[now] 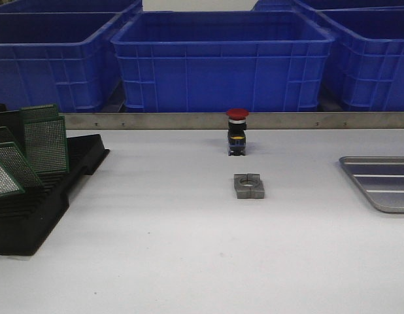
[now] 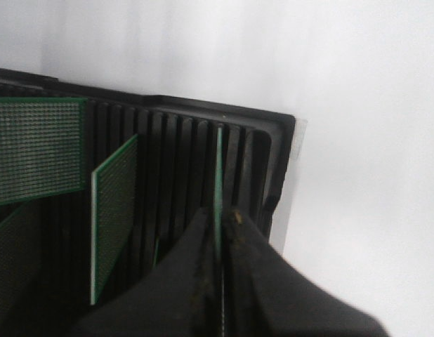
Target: Place circuit board on tray
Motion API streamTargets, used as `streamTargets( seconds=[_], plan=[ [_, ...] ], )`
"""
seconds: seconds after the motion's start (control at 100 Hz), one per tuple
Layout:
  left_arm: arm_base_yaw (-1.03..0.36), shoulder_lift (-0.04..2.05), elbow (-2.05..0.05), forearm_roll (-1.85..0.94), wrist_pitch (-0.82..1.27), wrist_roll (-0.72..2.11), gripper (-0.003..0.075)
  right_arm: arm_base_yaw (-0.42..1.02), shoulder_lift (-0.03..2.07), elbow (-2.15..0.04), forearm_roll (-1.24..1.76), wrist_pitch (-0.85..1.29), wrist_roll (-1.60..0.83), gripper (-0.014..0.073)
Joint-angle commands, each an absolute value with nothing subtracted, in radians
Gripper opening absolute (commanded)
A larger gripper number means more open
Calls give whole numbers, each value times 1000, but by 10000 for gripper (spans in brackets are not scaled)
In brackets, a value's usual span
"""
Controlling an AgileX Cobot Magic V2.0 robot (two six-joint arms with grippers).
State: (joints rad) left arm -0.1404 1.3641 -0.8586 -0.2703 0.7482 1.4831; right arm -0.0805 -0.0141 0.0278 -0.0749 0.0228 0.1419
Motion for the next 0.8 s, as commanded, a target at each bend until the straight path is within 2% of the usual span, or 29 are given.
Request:
streamTargets(
  seconds=[0.0, 0.25, 0.54, 0.79],
  plan=[
    [-147, 1292, -901, -327, 748, 1472, -20, -81, -36, 15, -87, -61, 138, -113],
    [-175, 1218, -903, -601, 748, 1474, -20, -81, -36, 15, -87, -61, 138, -113],
    [-407, 1263, -903, -819, 744, 1475, -20, -81, -36, 15, -87, -61, 138, -113],
    [-553, 1360, -903, -1071, 679, 1477, -20, -81, -36, 15, -87, -61, 138, -113]
  ],
)
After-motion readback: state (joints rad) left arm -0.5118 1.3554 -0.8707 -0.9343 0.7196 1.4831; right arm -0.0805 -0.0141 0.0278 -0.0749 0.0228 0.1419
